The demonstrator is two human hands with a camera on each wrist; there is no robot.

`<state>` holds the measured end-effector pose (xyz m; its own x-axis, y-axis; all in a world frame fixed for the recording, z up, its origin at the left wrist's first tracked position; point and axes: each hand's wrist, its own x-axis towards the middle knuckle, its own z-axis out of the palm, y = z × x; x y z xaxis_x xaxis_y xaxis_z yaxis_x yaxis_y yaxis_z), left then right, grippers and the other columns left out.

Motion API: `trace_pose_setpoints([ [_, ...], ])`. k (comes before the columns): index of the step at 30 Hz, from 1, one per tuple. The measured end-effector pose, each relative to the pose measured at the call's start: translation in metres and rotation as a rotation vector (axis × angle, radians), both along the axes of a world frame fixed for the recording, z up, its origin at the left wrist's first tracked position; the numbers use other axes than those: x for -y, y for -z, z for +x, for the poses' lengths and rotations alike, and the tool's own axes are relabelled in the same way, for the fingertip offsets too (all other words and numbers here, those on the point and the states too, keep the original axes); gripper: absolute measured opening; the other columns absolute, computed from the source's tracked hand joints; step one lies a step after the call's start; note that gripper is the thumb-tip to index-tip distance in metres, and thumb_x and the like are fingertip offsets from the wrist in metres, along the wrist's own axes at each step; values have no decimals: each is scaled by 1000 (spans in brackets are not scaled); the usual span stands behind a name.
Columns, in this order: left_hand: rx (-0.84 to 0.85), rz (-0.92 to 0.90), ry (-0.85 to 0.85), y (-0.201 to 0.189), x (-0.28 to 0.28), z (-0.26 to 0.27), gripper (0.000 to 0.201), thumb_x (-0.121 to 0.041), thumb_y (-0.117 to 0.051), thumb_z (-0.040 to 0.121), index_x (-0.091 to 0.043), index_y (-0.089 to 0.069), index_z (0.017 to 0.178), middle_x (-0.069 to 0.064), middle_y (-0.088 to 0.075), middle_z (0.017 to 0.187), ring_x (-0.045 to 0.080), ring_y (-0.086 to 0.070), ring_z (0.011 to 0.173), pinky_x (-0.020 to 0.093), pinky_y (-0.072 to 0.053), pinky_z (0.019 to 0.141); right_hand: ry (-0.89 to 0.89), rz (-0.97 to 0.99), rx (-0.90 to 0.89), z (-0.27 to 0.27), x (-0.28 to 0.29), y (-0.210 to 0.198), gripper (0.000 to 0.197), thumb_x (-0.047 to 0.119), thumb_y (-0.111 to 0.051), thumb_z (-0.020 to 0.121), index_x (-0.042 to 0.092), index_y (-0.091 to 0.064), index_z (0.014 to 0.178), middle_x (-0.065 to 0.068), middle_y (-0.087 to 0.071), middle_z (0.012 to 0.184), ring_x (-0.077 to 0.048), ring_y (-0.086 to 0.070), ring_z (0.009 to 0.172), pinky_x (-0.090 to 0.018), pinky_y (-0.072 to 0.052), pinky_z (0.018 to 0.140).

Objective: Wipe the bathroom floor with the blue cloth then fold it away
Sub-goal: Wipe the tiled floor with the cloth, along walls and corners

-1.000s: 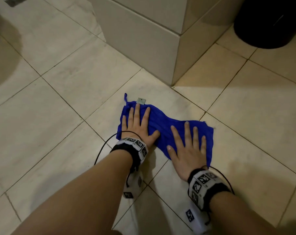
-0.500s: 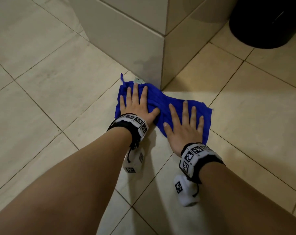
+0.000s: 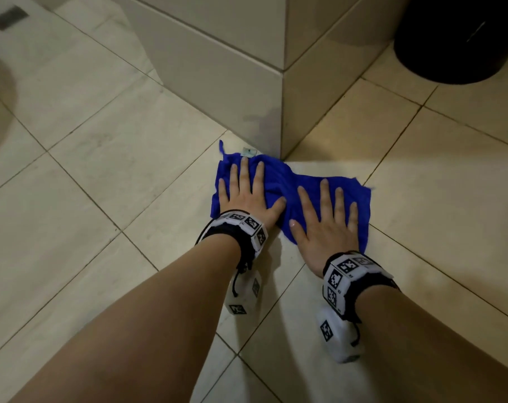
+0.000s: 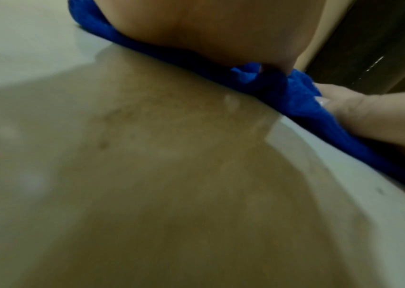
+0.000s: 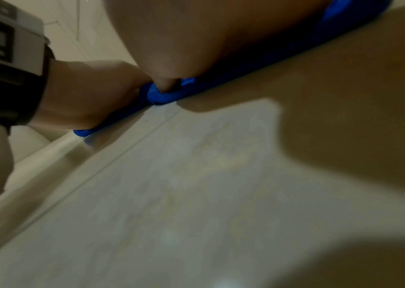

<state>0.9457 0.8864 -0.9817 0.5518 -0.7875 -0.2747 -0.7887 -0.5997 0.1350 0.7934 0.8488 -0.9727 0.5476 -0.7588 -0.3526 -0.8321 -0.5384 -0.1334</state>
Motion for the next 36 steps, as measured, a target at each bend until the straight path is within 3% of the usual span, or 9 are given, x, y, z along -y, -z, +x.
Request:
trace_pose_setpoints([
  [6,0,11,67,-4,-32,-21,85,-68,-30,90,-32,14,153,0,25,159,23,18,148,47,12,118,12,-50,64,-30,-49,4,66,57,0,94,32,23,150,-5,26,160,-31,19,148,-52,13,118],
  [8,-19,46,98,-6,-44,-28,86,-69,-29,89,-33,17,152,0,28,158,24,20,147,48,12,117,33,-56,56,-39,-66,7,70,57,0,90,31,13,153,-5,15,163,-31,10,150,-52,8,118],
  [12,-23,89,119,-8,-71,-47,86,-69,-26,90,-31,20,151,2,31,157,25,22,146,49,13,116,49,-64,52,-55,-92,7,66,54,-16,95,25,-19,155,-11,-17,162,-36,-19,147,-56,-12,116],
  [15,-20,104,148,-6,-100,-62,84,-71,-11,84,-31,25,149,3,34,156,26,24,146,50,14,116,41,-62,63,-69,-117,4,68,54,-4,98,21,-29,152,-14,-24,159,-38,-26,144,-58,-18,113],
  [18,-39,116,213,-6,-135,-73,87,-71,-1,74,-35,28,147,0,36,155,24,27,145,48,17,114,37,-38,64,-86,-153,3,70,53,-1,98,19,-32,151,-15,-25,159,-39,-28,143,-58,-21,112],
  [24,-98,119,379,-13,-180,-36,87,-79,-15,75,-47,28,143,-13,36,153,15,24,146,42,16,116,34,22,37,-92,-197,3,70,55,-1,97,23,-32,151,-16,-23,160,-40,-26,144,-61,-22,111],
  [28,-103,166,309,-15,-197,-17,89,-82,-5,66,-49,30,141,-11,40,150,14,28,142,44,16,114,5,22,60,-78,-202,0,68,57,-5,96,27,-30,152,-16,-22,160,-41,-25,144,-61,-22,111],
  [33,-83,120,188,-10,-205,-15,89,-78,-9,68,-48,26,144,-10,39,152,16,27,144,45,15,115,-46,33,80,-60,-207,1,70,54,4,97,29,-28,153,-15,-19,161,-41,-21,145,-62,-22,111],
  [36,-61,76,134,-7,-201,-8,89,-78,-11,70,-47,21,147,-11,36,153,18,24,146,47,13,116,-72,39,93,-50,-199,0,66,54,-3,98,28,-28,153,-15,-17,162,-40,-19,146,-62,-20,112],
])
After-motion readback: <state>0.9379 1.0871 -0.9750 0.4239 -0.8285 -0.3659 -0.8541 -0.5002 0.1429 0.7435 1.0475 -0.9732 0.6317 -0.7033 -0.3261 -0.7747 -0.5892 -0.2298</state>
